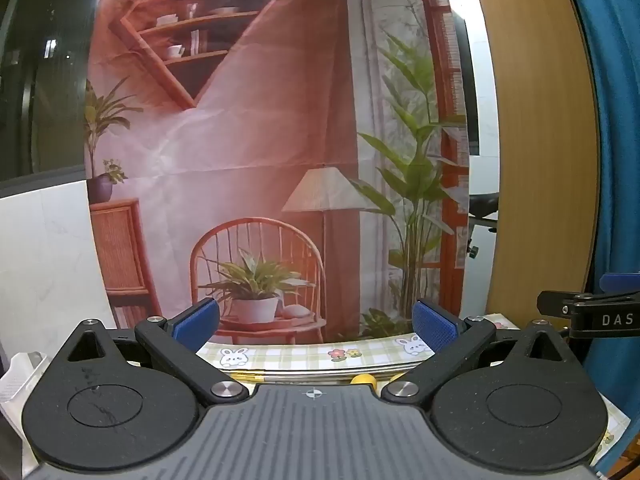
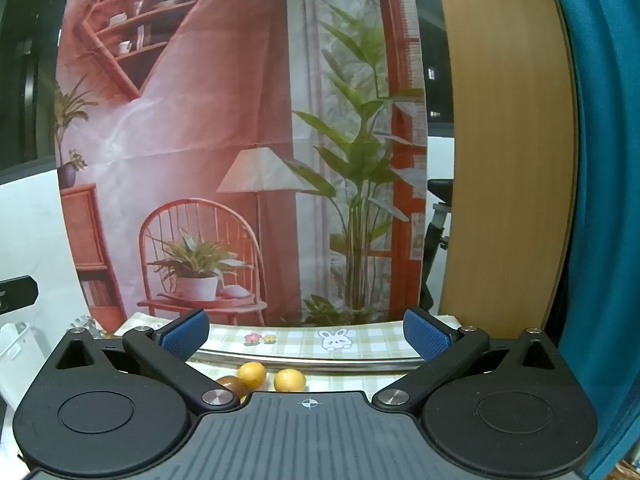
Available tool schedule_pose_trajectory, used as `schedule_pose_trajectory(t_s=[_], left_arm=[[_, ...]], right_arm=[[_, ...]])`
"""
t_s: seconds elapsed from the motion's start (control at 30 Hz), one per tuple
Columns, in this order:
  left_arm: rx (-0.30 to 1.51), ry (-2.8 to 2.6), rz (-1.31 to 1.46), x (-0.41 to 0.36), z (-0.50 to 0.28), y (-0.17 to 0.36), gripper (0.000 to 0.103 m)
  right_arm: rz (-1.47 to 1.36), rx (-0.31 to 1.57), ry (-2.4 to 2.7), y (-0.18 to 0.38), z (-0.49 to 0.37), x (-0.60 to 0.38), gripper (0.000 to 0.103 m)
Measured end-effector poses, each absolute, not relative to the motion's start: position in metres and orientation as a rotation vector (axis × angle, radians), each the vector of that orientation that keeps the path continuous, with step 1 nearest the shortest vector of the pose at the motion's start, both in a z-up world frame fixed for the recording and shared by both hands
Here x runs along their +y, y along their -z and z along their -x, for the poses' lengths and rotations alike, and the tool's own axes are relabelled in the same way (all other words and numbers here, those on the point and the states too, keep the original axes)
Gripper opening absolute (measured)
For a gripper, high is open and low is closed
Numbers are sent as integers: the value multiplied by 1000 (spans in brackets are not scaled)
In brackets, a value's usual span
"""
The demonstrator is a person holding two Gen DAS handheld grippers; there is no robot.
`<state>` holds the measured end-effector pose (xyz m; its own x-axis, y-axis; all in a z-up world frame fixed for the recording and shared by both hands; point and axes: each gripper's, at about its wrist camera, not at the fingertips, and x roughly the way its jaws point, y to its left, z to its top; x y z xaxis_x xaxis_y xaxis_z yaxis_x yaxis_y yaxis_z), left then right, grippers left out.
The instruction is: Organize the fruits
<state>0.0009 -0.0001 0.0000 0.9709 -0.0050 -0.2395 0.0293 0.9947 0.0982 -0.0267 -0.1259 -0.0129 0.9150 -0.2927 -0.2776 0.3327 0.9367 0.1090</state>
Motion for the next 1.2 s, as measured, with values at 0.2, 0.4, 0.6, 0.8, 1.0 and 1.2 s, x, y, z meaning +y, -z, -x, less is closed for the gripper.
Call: schedule_pose_trajectory(t_s=[0.2, 0.4, 0.6, 0.8, 1.0, 1.2], left_arm=[[239, 17, -104, 3, -2, 1, 103], [235, 18, -101, -3, 0, 0, 103], [225, 26, -104, 0, 4, -1, 103], [220, 29, -101, 0, 5, -1, 103], [220, 32, -119, 1, 3, 0, 103], [229, 26, -130, 4, -3, 5, 103]], right_arm=[[-156, 262, 324, 13, 26, -125, 103], [-157, 265, 325, 12, 28, -125, 103], [-154, 261, 323, 13, 27, -126, 103], [-155, 256, 323, 13, 26, -126, 103], [-161, 252, 321, 14, 25, -126, 103], [-173, 248, 309, 17, 25, -128, 103]])
